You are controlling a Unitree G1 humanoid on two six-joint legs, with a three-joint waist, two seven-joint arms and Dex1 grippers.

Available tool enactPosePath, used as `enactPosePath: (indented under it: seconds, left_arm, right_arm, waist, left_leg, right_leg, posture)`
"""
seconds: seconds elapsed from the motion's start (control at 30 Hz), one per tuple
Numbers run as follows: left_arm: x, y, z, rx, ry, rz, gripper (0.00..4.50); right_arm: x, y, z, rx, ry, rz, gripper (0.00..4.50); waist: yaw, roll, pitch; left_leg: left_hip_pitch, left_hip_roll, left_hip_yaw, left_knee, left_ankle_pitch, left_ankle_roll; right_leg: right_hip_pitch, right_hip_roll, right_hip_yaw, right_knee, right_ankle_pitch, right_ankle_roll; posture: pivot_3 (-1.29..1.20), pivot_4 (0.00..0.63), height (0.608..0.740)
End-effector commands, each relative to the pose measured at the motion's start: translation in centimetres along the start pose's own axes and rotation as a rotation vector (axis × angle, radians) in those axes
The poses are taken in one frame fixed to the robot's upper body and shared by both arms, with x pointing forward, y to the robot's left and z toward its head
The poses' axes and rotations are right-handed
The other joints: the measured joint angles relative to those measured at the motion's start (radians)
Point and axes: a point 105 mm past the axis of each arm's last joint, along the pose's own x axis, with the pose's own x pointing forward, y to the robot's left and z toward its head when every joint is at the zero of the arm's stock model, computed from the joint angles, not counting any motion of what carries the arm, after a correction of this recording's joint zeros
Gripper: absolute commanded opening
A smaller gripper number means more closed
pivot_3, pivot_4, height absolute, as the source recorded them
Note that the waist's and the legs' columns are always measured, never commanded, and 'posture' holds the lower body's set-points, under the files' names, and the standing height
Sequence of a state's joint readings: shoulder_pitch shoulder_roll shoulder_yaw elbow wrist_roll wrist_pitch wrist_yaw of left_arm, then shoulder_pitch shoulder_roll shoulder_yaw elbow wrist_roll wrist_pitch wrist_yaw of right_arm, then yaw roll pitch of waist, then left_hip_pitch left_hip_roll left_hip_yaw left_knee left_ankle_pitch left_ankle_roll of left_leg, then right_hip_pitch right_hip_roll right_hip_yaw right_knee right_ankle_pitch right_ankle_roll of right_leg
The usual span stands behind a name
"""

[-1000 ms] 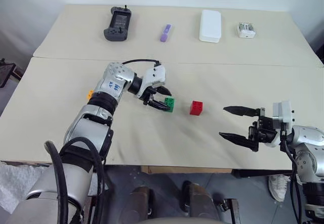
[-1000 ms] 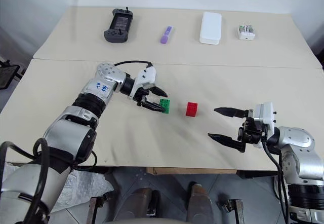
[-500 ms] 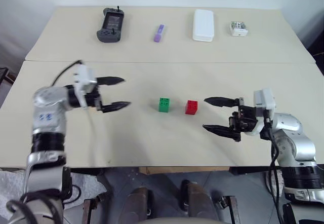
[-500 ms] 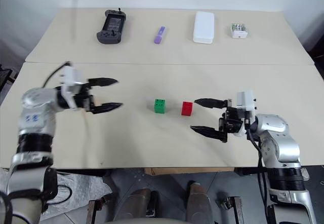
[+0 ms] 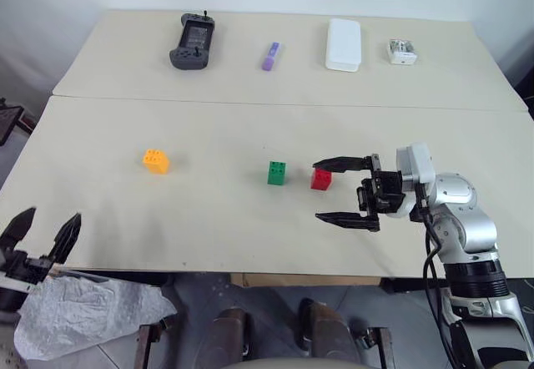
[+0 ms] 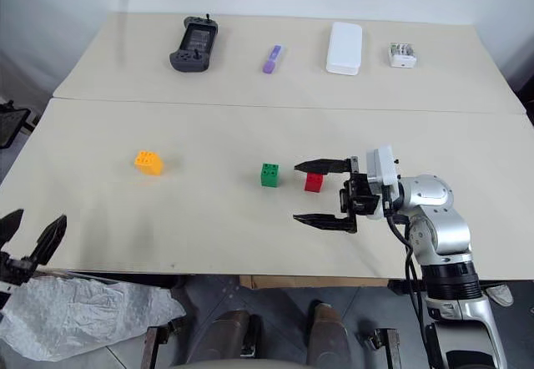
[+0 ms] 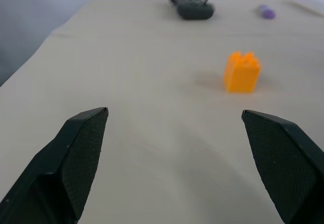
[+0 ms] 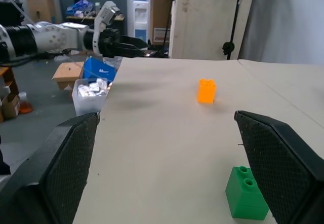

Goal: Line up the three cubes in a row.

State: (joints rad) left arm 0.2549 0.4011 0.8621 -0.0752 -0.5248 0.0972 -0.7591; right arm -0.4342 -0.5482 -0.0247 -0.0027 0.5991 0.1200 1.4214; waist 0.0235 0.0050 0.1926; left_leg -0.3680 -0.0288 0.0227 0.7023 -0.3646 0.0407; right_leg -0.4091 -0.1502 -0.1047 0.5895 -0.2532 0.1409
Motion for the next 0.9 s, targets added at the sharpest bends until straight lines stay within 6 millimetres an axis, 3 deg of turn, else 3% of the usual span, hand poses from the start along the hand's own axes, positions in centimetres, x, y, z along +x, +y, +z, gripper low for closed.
enactPosePath:
  seconds: [0.03,0.27,0.47,0.53,0.63,0.8,0.9]
  left_arm:
    - [1.3,-1.2,1.7,0.037,-0.055,-0.037,4.49]
    - [6.9,-4.9,2.7,0.013,-0.009,-0.203,4.49]
    - [11.9,-5.1,2.3,0.006,0.097,-0.131,4.49]
    - [12.7,-5.5,2.4,0.005,0.090,-0.133,4.49]
    - [13.8,-7.2,1.0,0.004,0.154,-0.190,4.49]
    - [15.1,-7.3,0.2,-0.012,0.188,-0.152,4.49]
    - [15.4,-7.3,-0.1,-0.005,0.211,-0.149,3.93]
  right_arm:
    - [-0.2,-0.2,0.7,-0.048,-0.004,0.010,4.50]
    - [-1.2,-0.1,0.2,-0.041,0.027,-0.013,4.50]
    - [-2.0,0.0,-0.3,-0.027,0.054,-0.043,4.50]
    - [-1.9,0.1,-0.3,-0.029,0.054,-0.051,4.50]
    - [-1.9,0.3,-0.4,-0.026,0.053,-0.067,4.50]
    - [-1.8,0.6,-0.4,-0.021,0.051,-0.082,4.50]
    - [-1.8,0.7,-0.5,-0.019,0.052,-0.089,4.50]
  waist:
    - [0.002,0.000,0.000]
    - [-0.005,-0.001,-0.001]
    - [-0.013,-0.001,-0.001]
    - [-0.020,-0.001,-0.001]
    - [-0.023,-0.001,-0.001]
    - [-0.023,-0.001,-0.001]
    - [-0.023,-0.001,-0.001]
  left_leg:
    - [0.000,0.000,0.000,0.000,0.000,0.000]
    - [0.000,0.000,0.000,-0.001,0.000,0.000]
    - [0.000,0.000,0.001,-0.002,0.000,0.000]
    - [0.000,0.000,0.002,-0.002,0.000,0.000]
    - [0.000,0.000,0.002,-0.002,0.000,0.000]
    - [0.000,0.000,0.002,-0.002,0.000,0.000]
    - [0.000,0.000,0.002,-0.002,0.000,0.000]
  right_leg:
    - [0.000,0.000,0.000,0.000,0.000,0.000]
    - [-0.001,0.000,0.000,0.001,0.001,-0.001]
    - [-0.002,0.001,0.000,0.001,0.000,-0.002]
    - [-0.002,0.001,0.000,0.001,0.000,-0.001]
    - [-0.002,0.001,0.000,0.001,0.000,-0.002]
    - [-0.002,0.001,0.000,0.001,0.000,-0.001]
    - [-0.002,0.001,0.000,0.001,0.000,-0.001]
  posture:
    - [0.00,0.150,0.740]
    - [0.00,0.150,0.740]
    - [0.00,0.150,0.740]
    - [0.00,0.150,0.740]
    - [0.00,0.150,0.740]
    - [0.00,0.150,0.740]
    - [0.00,0.150,0.740]
